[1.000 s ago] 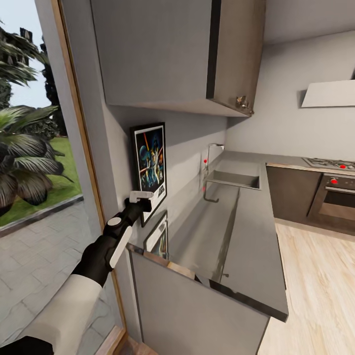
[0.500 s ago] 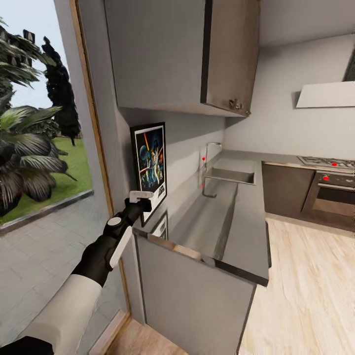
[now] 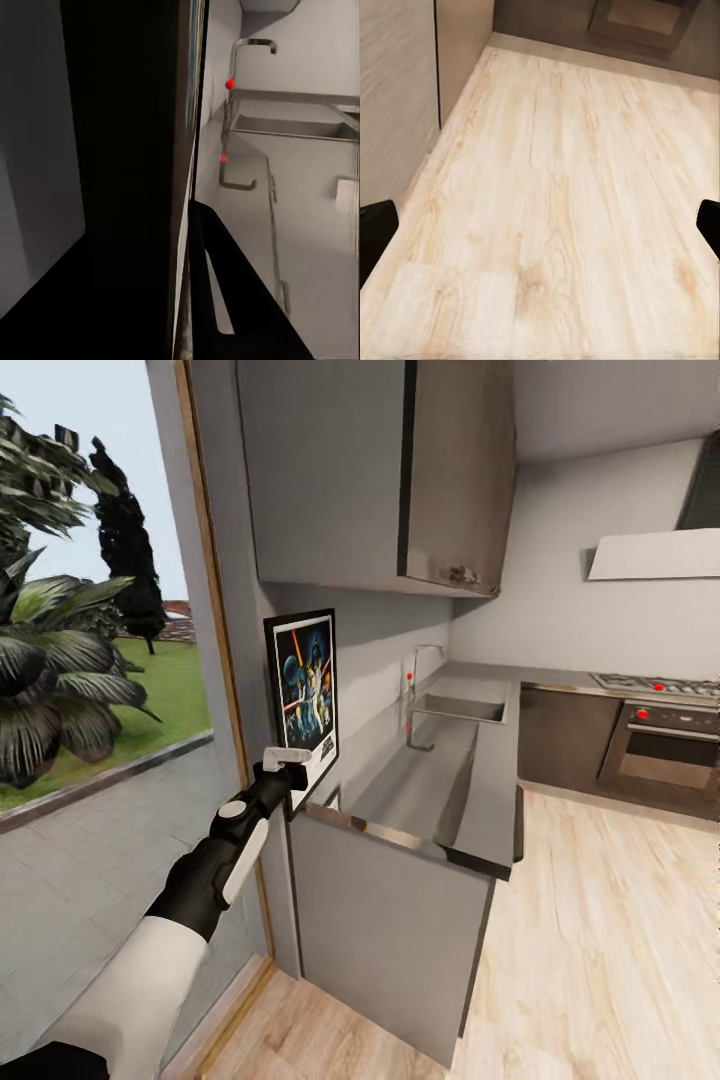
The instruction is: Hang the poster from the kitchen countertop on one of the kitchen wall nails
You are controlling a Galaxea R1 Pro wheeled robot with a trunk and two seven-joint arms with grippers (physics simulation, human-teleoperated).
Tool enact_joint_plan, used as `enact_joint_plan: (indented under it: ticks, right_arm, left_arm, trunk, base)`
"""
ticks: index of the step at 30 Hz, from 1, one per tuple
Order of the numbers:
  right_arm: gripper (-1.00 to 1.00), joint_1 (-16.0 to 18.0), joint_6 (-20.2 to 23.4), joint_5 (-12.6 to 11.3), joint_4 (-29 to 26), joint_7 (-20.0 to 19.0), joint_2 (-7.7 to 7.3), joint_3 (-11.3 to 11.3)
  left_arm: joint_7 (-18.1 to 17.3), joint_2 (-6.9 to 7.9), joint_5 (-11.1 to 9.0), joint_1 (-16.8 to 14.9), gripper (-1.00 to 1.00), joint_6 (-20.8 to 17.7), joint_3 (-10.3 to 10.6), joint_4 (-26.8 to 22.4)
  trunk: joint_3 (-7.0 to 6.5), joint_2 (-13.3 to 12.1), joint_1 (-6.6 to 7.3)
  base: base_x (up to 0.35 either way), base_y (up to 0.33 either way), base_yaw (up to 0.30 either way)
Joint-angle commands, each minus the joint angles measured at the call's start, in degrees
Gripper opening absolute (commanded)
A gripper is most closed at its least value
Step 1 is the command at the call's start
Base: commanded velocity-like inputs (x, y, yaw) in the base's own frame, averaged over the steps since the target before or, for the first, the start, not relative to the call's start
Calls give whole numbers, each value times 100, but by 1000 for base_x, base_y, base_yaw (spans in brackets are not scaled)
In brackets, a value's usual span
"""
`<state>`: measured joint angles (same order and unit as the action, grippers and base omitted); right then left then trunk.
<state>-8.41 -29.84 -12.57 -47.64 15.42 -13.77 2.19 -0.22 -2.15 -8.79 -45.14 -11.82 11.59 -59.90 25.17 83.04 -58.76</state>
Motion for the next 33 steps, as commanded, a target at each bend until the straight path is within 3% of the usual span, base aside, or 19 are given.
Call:
enact_joint_plan:
  ticks: [1, 22, 33]
  right_arm:
    - [100, -3, -13, -34, -8, 5, -3, -8]
    - [100, -3, -13, -26, -6, 22, -3, -9]
    - [100, -3, -13, -26, 1, 23, -3, -17]
  left_arm:
    - [3, -2, -53, -4, -100, -31, 1, -4]
    - [-4, -14, -53, -4, -100, -36, 10, 29]
    - [-4, -14, -53, -4, -100, -40, 59, 30]
  trunk:
    - [5, 4, 3]
    - [5, 4, 3]
    - [-21, 4, 3]
  base:
    - [-340, 0, 0]
    - [-288, 0, 53]
    - [-183, -42, 229]
